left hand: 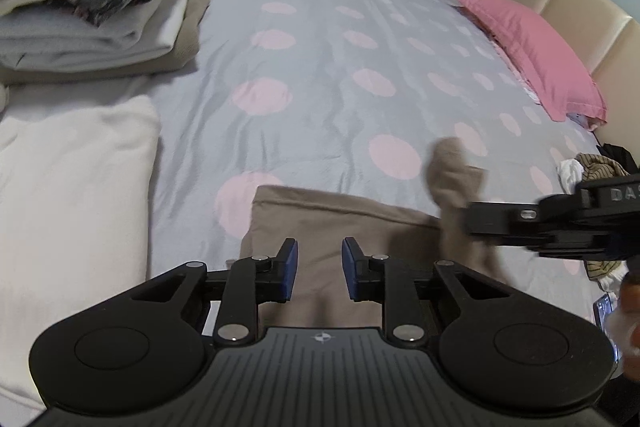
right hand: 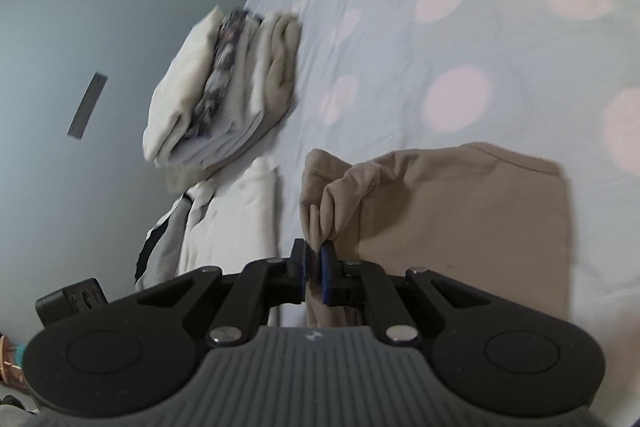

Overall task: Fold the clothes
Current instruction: 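Grasp the shirt strip end with the right gripper, fold it over, release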

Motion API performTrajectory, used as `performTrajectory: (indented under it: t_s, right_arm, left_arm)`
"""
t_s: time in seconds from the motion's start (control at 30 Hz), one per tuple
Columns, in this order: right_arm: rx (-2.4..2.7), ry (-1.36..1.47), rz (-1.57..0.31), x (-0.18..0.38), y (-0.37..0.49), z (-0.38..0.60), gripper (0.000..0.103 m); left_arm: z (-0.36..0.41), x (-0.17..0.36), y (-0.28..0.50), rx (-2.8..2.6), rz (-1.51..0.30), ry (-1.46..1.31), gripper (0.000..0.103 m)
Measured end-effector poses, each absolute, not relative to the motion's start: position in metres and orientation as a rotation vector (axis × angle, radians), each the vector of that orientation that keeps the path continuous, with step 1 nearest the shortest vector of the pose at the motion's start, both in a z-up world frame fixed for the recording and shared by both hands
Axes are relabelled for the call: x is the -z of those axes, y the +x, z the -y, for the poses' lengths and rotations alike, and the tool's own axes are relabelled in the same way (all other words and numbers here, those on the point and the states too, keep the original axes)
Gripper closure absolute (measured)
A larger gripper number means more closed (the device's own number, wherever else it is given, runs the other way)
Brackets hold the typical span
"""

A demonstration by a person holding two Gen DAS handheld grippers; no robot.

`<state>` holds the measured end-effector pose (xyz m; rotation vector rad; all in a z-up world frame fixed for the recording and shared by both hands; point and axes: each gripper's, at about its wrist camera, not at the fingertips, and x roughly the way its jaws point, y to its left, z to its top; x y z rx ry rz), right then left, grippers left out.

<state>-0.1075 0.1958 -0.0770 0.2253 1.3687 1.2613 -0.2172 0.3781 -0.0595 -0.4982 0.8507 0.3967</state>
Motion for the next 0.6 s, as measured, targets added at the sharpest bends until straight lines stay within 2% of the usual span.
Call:
performTrajectory:
  t_s: [0.43,0.5,0.6]
  right_arm:
    - [-1.229,0.111,-1.451,0.133,-0.146,-0.267,0.095]
    - [-1.214,0.092,-1.448,0.139,-0.149,-0.271,0.094]
    - [-1.217,0.08,-1.43,0.14,-0.15,-0.272,0.086]
  left_arm:
    - [-0.399,0.075,-0.23,-0.511,-0.921,-0.537,0.081]
    - [-0.398,0.076,-0.23,-0.511,-0.925,-0.534,0.081]
    - [-0.397,0.076,-0.229,-0.505,-0.927,-0.529,0.081]
